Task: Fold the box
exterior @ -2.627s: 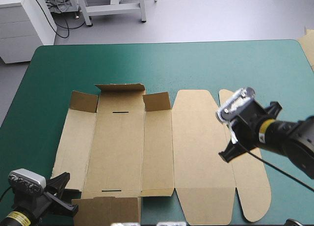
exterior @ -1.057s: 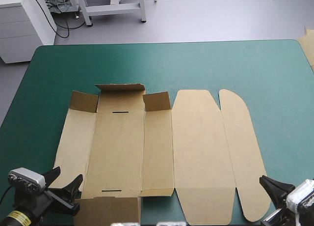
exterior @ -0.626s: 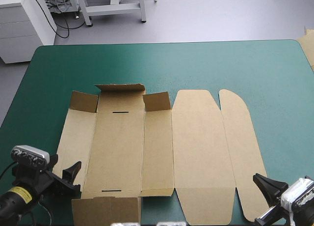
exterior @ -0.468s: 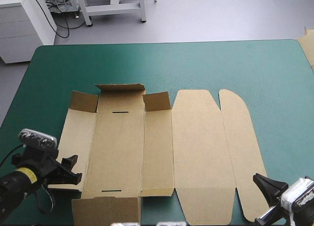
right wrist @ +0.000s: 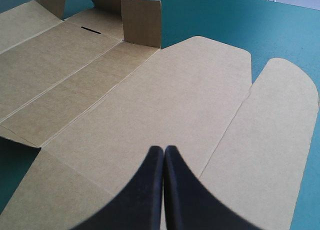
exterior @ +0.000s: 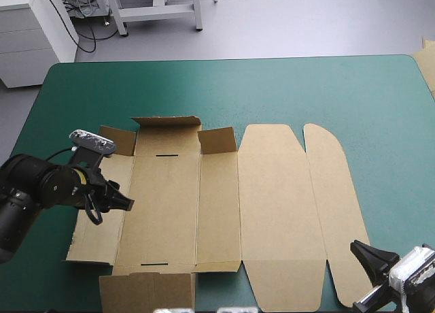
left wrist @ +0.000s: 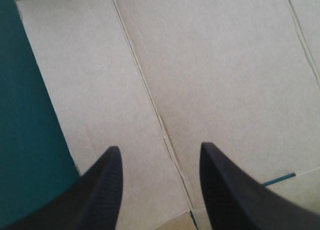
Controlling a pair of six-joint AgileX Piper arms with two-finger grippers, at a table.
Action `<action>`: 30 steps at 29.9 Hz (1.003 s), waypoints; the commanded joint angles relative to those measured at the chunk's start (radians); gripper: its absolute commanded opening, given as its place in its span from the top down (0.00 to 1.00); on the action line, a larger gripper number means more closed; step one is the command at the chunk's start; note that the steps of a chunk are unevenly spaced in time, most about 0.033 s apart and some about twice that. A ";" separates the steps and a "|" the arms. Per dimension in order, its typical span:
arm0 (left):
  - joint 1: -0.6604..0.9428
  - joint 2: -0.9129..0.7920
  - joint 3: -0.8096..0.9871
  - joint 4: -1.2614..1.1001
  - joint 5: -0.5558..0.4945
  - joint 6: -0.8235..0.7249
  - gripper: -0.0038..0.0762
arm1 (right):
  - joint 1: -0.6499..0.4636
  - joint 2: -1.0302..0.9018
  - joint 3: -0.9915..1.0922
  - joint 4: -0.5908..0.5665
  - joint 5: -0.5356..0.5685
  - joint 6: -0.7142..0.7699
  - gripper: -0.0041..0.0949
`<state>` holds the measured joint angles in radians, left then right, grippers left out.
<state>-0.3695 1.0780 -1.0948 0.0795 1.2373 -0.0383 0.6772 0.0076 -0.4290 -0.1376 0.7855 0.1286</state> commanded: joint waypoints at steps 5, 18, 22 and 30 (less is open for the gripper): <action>0.155 0.094 -0.078 -0.160 0.053 0.075 0.53 | -0.001 0.018 -0.021 -0.005 -0.079 -0.005 0.97; 0.551 0.162 -0.074 -0.396 0.055 0.321 0.53 | -0.001 0.018 -0.021 -0.005 -0.079 -0.005 0.97; 0.612 0.202 -0.060 -0.396 0.055 0.328 0.53 | -0.001 0.018 -0.021 -0.005 -0.079 -0.005 0.98; 0.749 0.275 0.036 -0.408 0.055 0.378 0.53 | -0.001 0.018 -0.021 -0.005 -0.079 -0.005 0.98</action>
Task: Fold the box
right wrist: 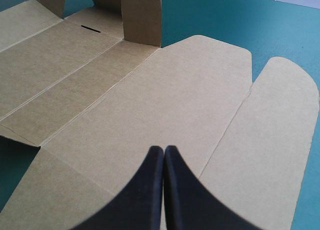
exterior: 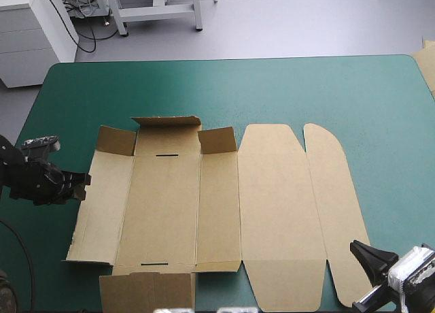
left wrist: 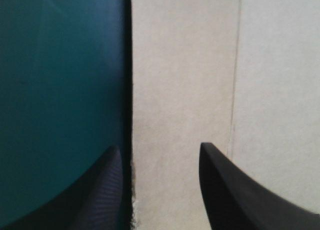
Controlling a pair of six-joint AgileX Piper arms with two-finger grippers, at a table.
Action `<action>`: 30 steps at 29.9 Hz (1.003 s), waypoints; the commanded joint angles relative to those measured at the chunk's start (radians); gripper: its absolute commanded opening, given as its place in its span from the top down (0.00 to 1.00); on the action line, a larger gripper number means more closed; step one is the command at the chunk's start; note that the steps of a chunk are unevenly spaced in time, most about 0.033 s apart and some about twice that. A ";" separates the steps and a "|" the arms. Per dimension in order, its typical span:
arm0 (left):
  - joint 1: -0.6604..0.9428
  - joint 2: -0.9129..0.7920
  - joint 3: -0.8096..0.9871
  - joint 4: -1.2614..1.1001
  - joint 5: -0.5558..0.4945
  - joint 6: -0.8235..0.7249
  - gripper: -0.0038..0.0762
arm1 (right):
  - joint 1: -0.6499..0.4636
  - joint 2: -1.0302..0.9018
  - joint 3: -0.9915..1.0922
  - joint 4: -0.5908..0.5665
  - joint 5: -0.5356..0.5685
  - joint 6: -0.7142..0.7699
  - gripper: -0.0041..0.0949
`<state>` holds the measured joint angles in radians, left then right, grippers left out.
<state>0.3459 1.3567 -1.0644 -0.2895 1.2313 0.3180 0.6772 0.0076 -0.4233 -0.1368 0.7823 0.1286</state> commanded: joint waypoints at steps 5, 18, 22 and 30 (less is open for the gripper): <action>0.076 0.044 0.038 -0.082 0.065 0.076 0.53 | -0.001 0.018 -0.027 -0.005 -0.076 -0.005 0.98; 0.079 0.136 0.038 -0.095 0.066 0.164 0.53 | -0.001 0.018 -0.027 -0.005 -0.076 -0.005 0.98; 0.079 0.148 0.050 -0.068 0.066 0.136 0.53 | -0.001 0.018 -0.027 -0.005 -0.076 -0.005 0.98; 0.079 0.165 0.191 -0.138 0.066 0.140 0.53 | -0.001 0.018 -0.027 -0.005 -0.076 -0.005 0.98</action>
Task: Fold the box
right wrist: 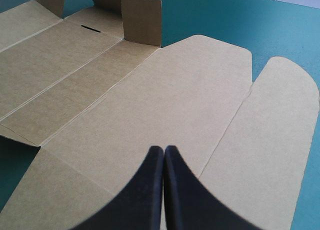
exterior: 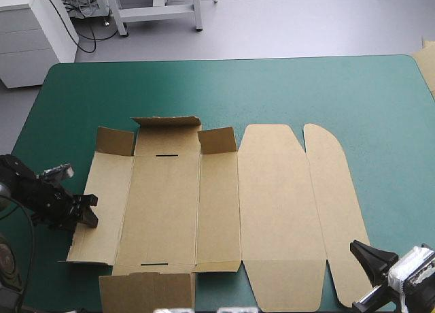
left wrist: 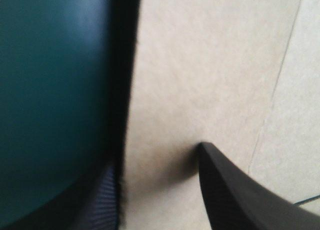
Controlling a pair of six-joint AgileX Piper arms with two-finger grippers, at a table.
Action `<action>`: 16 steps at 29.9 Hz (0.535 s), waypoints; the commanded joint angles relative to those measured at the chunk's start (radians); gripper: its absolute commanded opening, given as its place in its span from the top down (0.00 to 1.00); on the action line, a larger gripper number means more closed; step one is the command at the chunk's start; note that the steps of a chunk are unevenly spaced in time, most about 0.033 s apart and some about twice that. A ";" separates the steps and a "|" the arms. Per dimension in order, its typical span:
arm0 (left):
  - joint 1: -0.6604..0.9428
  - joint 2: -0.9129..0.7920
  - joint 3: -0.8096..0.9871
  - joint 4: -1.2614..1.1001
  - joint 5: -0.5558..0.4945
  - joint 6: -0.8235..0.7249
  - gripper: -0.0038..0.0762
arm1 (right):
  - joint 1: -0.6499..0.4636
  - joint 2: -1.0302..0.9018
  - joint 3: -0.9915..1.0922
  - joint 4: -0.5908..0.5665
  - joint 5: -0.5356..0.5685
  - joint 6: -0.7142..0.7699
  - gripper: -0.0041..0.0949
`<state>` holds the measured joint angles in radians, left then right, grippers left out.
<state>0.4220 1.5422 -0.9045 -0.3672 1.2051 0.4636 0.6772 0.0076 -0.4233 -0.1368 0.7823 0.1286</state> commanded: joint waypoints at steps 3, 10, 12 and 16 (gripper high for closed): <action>0.003 -0.021 0.076 -0.104 0.092 0.008 0.53 | -0.001 0.018 -0.027 -0.005 -0.076 -0.005 0.98; 0.003 -0.021 0.081 -0.298 0.094 0.062 0.53 | -0.001 0.018 -0.027 -0.005 -0.076 -0.005 0.98; 0.001 -0.025 0.081 -0.328 0.094 0.066 0.53 | -0.001 0.018 -0.027 -0.005 -0.076 -0.005 0.98; 0.001 -0.042 0.081 -0.335 0.094 0.081 0.53 | -0.001 0.018 -0.027 -0.005 -0.076 -0.005 0.98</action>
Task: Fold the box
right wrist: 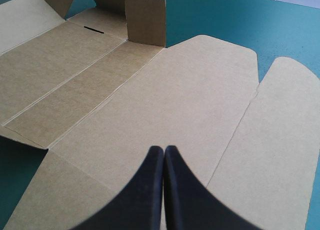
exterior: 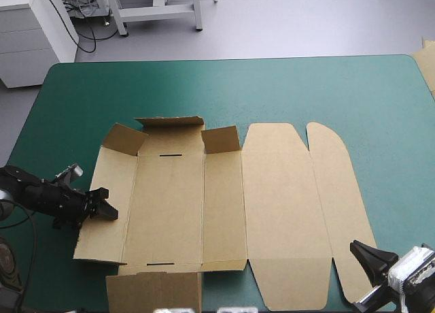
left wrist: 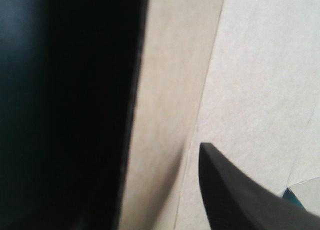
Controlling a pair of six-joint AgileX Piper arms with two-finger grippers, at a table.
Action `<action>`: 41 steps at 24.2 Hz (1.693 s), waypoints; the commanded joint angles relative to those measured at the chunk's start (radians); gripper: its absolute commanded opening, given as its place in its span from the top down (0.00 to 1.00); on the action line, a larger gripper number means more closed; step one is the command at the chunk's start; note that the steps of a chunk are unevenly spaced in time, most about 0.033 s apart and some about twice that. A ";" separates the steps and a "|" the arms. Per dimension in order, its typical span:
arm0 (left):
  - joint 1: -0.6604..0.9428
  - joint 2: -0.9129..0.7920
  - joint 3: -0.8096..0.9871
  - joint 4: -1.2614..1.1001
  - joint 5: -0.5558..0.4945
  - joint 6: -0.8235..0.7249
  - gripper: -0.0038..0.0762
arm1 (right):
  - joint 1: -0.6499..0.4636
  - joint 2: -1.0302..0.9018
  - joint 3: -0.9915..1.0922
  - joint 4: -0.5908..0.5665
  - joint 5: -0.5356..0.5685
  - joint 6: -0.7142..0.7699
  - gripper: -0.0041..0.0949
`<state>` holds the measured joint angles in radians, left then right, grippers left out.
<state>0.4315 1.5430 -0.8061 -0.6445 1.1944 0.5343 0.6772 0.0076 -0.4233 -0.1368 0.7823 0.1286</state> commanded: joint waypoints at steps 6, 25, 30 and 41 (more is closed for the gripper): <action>-0.061 -0.055 -0.017 -0.043 0.105 0.010 0.53 | -0.001 0.018 -0.025 -0.011 -0.078 -0.005 0.98; -0.170 -0.055 -0.117 0.000 0.102 0.020 0.96 | -0.001 0.018 -0.025 -0.013 -0.078 -0.005 0.98; -0.331 -0.055 -0.358 0.230 0.069 0.005 0.96 | -0.001 0.018 -0.025 -0.013 -0.078 -0.005 0.98; -0.794 -0.053 -0.507 0.867 -0.260 -0.117 0.96 | -0.001 0.018 -0.025 -0.015 -0.078 -0.005 0.98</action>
<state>-0.3155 1.5264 -1.2795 0.0918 1.0494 0.4441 0.6772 0.0076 -0.4230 -0.1368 0.7820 0.1286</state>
